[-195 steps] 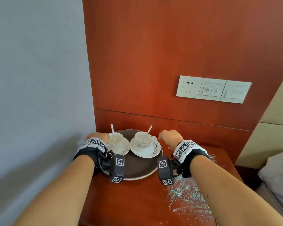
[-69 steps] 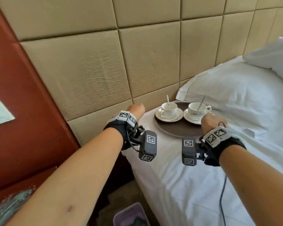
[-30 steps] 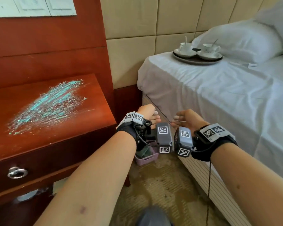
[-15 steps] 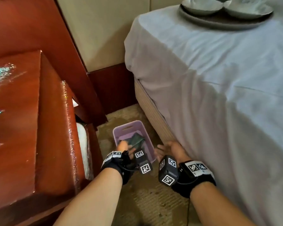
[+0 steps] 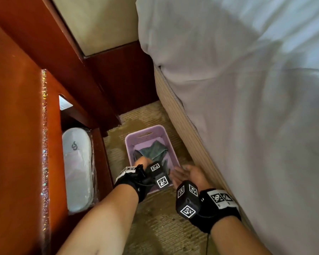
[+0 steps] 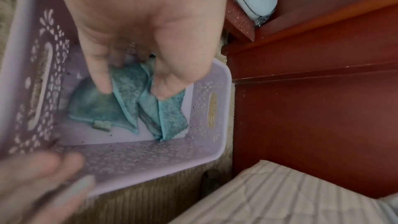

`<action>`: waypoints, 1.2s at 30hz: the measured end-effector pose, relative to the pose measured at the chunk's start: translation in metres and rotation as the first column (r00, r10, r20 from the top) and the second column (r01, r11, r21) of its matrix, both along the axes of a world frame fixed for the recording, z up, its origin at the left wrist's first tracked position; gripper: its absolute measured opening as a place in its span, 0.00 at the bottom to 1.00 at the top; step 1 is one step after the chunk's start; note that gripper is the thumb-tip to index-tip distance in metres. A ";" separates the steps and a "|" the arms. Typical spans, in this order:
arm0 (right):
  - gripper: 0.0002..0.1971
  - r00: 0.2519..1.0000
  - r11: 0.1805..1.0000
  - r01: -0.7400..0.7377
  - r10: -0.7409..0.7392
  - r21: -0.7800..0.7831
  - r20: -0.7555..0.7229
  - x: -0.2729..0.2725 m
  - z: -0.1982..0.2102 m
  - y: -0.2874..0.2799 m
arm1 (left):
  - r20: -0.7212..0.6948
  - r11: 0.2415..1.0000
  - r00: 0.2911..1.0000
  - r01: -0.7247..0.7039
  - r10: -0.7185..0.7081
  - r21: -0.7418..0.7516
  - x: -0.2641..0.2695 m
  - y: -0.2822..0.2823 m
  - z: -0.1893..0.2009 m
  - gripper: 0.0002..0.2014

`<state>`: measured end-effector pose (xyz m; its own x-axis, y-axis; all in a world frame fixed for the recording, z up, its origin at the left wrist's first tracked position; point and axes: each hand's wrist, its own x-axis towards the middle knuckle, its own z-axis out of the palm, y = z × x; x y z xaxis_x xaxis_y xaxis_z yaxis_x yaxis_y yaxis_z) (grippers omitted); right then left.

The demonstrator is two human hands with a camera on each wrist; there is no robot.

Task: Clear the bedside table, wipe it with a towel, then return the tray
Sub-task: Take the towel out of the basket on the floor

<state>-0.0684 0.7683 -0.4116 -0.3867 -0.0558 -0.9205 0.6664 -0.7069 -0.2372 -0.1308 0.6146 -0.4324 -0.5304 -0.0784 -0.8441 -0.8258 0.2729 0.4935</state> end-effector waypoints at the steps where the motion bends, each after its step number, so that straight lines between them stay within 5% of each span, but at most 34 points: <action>1: 0.14 1.000 1.000 -0.010 0.010 0.003 0.000 0.001 0.000 0.003 | 0.032 0.999 0.999 -0.040 0.041 -0.022 0.001 -0.003 -0.010 0.15; 6: 0.15 1.000 1.000 -0.016 0.016 0.019 0.009 0.009 0.010 0.005 | 0.049 0.968 0.967 -0.250 0.249 0.014 0.010 -0.010 -0.007 0.19; 8: 0.13 1.000 0.999 0.006 -0.005 0.035 -0.018 0.008 0.023 0.004 | 0.070 0.947 0.953 -0.302 0.296 0.108 0.010 -0.017 -0.011 0.29; 13: 0.11 0.993 0.995 -0.077 0.082 0.063 -0.080 0.008 0.075 0.002 | -0.001 0.946 0.970 -0.238 0.244 0.221 0.018 -0.011 0.073 0.16; 18: 0.15 0.954 0.959 -0.213 0.246 0.188 -0.173 0.030 0.154 -0.005 | -0.128 0.967 0.981 -0.111 0.143 0.229 0.048 -0.010 0.146 0.19; 22: 0.13 0.866 0.893 -0.299 0.402 0.336 -0.296 0.069 0.214 -0.010 | -0.316 0.940 0.934 -0.052 0.166 0.338 0.089 -0.011 0.195 0.12; 25: 0.17 0.799 0.841 -0.351 0.498 0.411 -0.337 0.100 0.253 -0.018 | -0.317 0.892 0.932 -0.014 0.175 0.452 0.118 -0.015 0.222 0.10; 33: 0.18 0.686 0.830 -0.267 0.521 0.490 -0.509 0.152 0.368 -0.076 | -0.455 0.826 0.850 0.041 0.267 0.562 0.173 -0.051 0.364 0.15; 36: 0.28 0.613 0.817 -0.245 0.548 0.522 -0.569 0.157 0.403 -0.107 | -0.506 0.831 0.801 0.017 0.322 0.556 0.179 -0.085 0.405 0.16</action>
<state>0.0891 0.6609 -0.0084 -0.9148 -0.0907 -0.3935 0.4036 -0.1697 -0.8991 0.0482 0.5295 -0.0272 -0.9316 0.1474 -0.3323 -0.3608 -0.2628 0.8949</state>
